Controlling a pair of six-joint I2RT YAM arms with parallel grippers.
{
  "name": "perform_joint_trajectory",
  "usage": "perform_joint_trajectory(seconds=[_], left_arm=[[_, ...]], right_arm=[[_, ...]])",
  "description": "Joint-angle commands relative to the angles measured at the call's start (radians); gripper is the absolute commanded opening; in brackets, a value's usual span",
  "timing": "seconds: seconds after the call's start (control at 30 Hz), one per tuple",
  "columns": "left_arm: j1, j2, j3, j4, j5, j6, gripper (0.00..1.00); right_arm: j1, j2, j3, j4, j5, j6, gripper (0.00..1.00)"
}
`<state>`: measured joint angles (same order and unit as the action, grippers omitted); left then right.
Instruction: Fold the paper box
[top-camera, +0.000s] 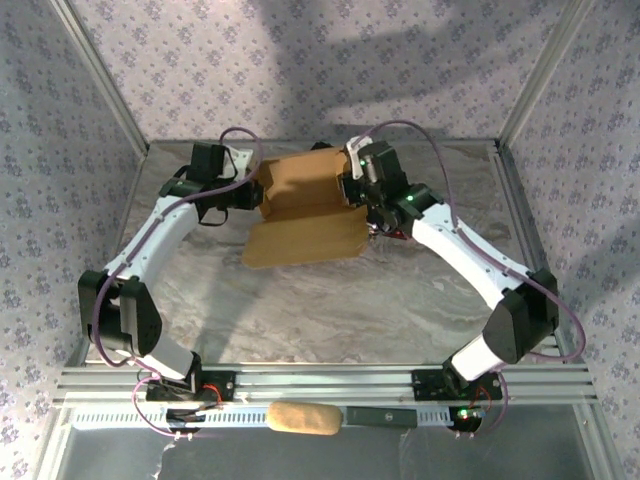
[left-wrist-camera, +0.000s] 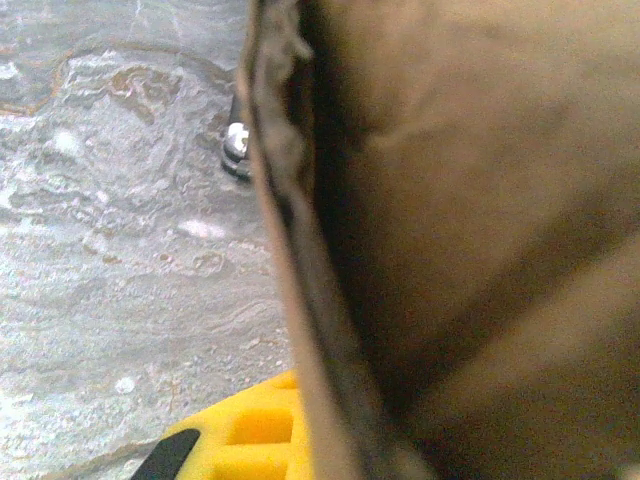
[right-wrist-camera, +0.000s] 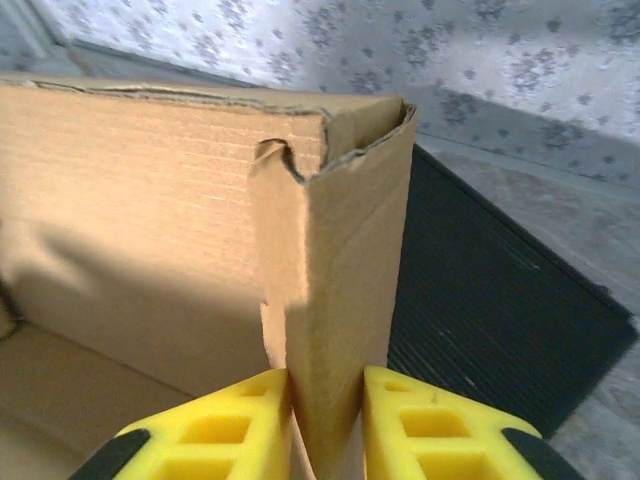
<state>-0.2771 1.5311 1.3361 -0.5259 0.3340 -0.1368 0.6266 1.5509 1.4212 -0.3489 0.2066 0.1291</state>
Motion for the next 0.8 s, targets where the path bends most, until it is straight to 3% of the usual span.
perform_joint_trajectory(seconds=[0.0,0.1,0.2,0.37,0.53,0.67,0.77], left_arm=[[-0.049,-0.048,0.020,0.019,0.026,-0.032,0.00],[-0.067,-0.054,0.026,0.014,-0.021,-0.065,0.00],[-0.090,-0.054,0.037,0.002,-0.059,-0.085,0.00],[-0.103,-0.055,0.047,-0.008,-0.073,-0.093,0.00],[-0.103,-0.064,0.055,-0.022,-0.082,-0.095,0.00],[-0.105,-0.066,0.063,-0.030,-0.093,-0.103,0.00],[-0.105,-0.065,0.067,-0.037,-0.097,-0.106,0.00]], right_arm=[[0.077,0.065,0.050,-0.022,0.224,-0.002,0.14],[0.114,0.096,0.062,-0.035,0.379,0.003,0.00],[0.139,0.120,0.079,-0.053,0.469,0.002,0.00],[0.119,0.111,0.079,-0.052,0.380,0.004,0.00],[0.074,0.104,0.085,-0.071,0.274,0.011,0.08],[0.071,0.115,0.099,-0.096,0.278,0.000,0.14],[0.070,0.119,0.094,-0.101,0.305,-0.003,0.10]])
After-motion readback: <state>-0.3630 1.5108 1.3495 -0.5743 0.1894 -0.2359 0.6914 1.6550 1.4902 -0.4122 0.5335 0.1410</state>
